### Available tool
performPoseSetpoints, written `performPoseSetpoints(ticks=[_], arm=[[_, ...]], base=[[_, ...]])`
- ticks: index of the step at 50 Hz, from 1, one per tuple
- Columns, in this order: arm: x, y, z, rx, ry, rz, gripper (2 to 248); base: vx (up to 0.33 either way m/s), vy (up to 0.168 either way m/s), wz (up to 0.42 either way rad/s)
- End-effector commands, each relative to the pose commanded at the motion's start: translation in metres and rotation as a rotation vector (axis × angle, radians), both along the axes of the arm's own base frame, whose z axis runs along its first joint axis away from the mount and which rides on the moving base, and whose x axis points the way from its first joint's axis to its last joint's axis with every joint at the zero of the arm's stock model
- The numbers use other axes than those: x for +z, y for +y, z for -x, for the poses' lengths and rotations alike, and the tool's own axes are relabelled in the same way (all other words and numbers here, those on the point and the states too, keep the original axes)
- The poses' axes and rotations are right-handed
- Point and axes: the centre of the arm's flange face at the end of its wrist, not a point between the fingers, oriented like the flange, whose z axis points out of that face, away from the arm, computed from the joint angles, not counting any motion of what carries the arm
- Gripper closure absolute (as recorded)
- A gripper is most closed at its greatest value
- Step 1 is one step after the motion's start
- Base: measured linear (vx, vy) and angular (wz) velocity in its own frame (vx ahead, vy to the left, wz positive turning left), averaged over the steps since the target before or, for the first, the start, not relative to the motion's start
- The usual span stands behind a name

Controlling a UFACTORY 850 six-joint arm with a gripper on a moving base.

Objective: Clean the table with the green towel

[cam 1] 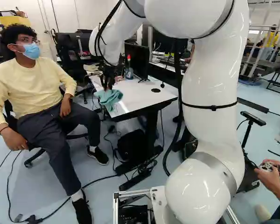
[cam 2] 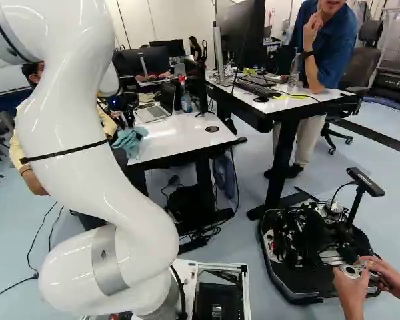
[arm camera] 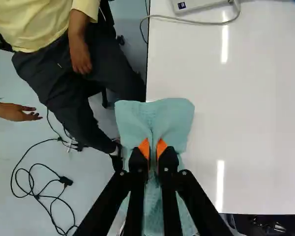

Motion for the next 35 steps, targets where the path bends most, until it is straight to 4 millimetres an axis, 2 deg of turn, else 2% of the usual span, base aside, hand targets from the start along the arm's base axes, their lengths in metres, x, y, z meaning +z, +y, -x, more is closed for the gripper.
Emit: performPoseSetpoints(ticks=[27,35], arm=[[-0.037,0.005,-0.009,0.0,0.044,0.023,211],[-0.041,0.003,-0.005,-0.001,0.034,0.019,211]], base=[[0.0,0.0,0.0],[0.0,0.0,0.0]])
